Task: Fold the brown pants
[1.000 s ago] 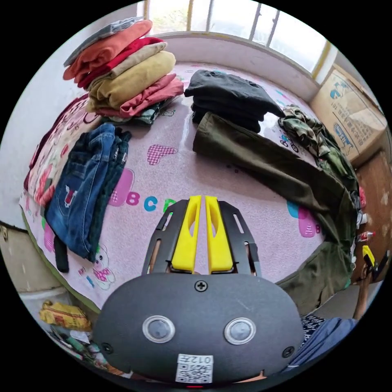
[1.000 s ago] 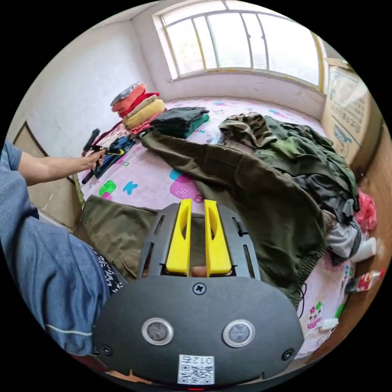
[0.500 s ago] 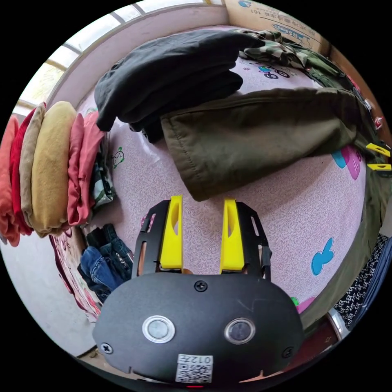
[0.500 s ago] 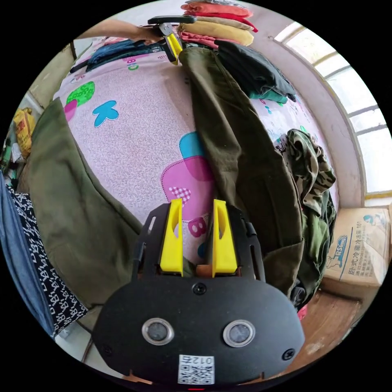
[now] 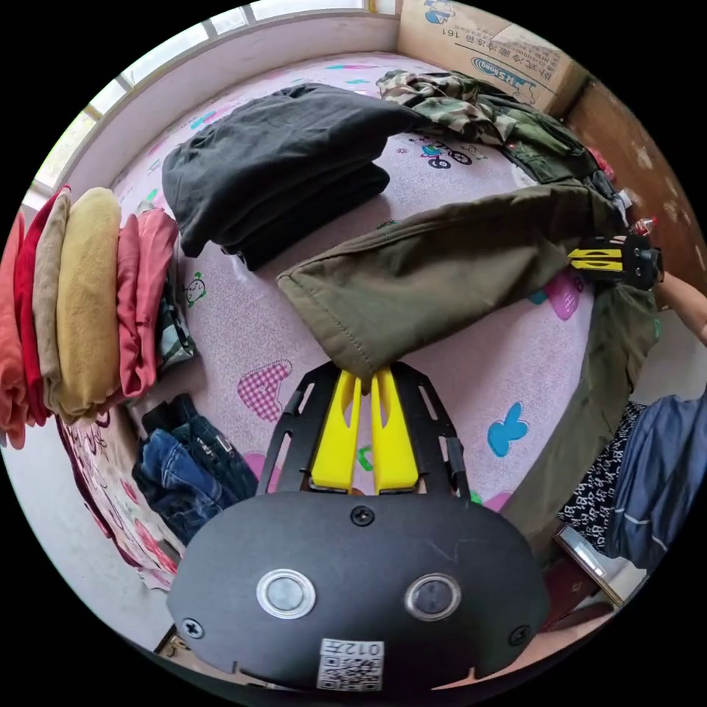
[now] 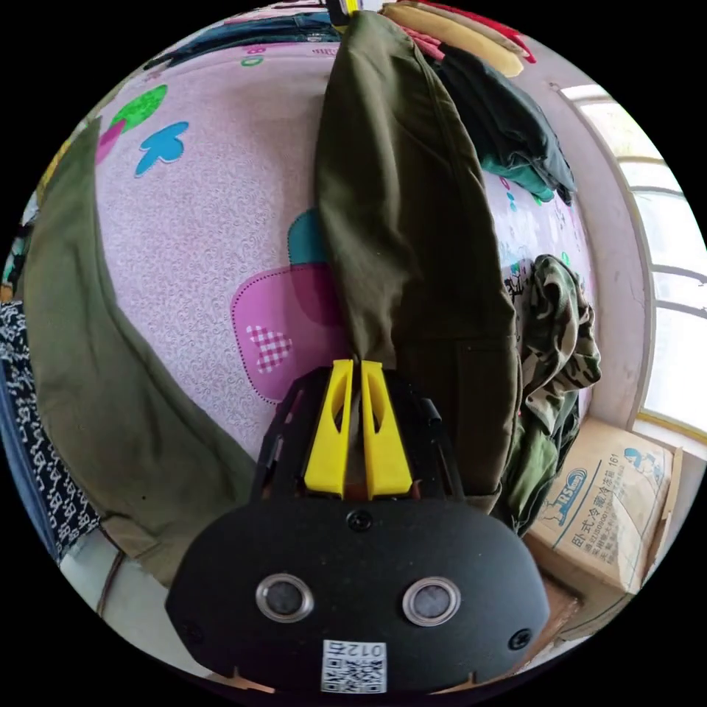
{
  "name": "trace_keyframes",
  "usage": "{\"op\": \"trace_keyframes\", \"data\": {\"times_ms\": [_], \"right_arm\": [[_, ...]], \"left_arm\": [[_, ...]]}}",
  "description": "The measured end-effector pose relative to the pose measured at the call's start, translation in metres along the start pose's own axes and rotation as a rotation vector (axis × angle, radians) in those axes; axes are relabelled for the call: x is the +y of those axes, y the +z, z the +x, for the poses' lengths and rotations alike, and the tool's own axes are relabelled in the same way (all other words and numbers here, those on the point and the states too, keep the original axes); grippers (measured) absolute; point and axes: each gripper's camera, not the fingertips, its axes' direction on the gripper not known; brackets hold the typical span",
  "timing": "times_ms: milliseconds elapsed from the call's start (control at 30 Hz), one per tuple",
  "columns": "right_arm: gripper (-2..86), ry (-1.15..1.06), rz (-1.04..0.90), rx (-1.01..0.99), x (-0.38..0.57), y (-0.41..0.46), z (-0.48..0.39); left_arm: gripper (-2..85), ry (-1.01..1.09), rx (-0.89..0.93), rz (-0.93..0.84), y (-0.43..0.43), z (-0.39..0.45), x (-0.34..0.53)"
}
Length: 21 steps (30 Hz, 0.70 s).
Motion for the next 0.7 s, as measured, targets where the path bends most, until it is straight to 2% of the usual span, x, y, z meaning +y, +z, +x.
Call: {"op": "trace_keyframes", "data": {"times_ms": [133, 200, 300, 333, 433, 467, 567, 700], "right_arm": [[3.9, 0.027, 0.161, -0.169, 0.046, -0.082, 0.035], [6.9, 0.068, 0.18, -0.176, 0.051, -0.086, 0.052], [10.1, 0.132, 0.11, -0.242, 0.038, -0.057, 0.075], [9.9, 0.179, 0.123, -0.25, 0.04, -0.05, 0.079], [8.5, 0.233, 0.163, -0.269, 0.063, -0.046, 0.07], [8.2, 0.247, 0.162, -0.269, 0.07, -0.043, 0.068], [4.9, 0.363, 0.135, -0.248, 0.104, -0.018, 0.063], [1.5, 0.505, 0.136, -0.242, 0.128, 0.011, 0.089]], "left_arm": [[0.6, -0.102, 0.096, -0.064, -0.091, 0.004, 0.035], [0.6, -0.174, 0.123, -0.092, -0.11, -0.009, 0.042], [0.6, -0.418, 0.187, -0.161, -0.083, -0.062, 0.047], [0.5, -0.524, 0.164, -0.204, -0.064, -0.08, 0.054], [0.4, -0.661, -0.025, -0.337, -0.034, -0.093, 0.082], [0.4, -0.662, -0.035, -0.334, -0.032, -0.09, 0.086], [0.3, -0.568, -0.001, -0.155, -0.04, -0.055, 0.087], [0.0, -0.326, 0.029, -0.012, -0.051, 0.02, 0.044]]}}
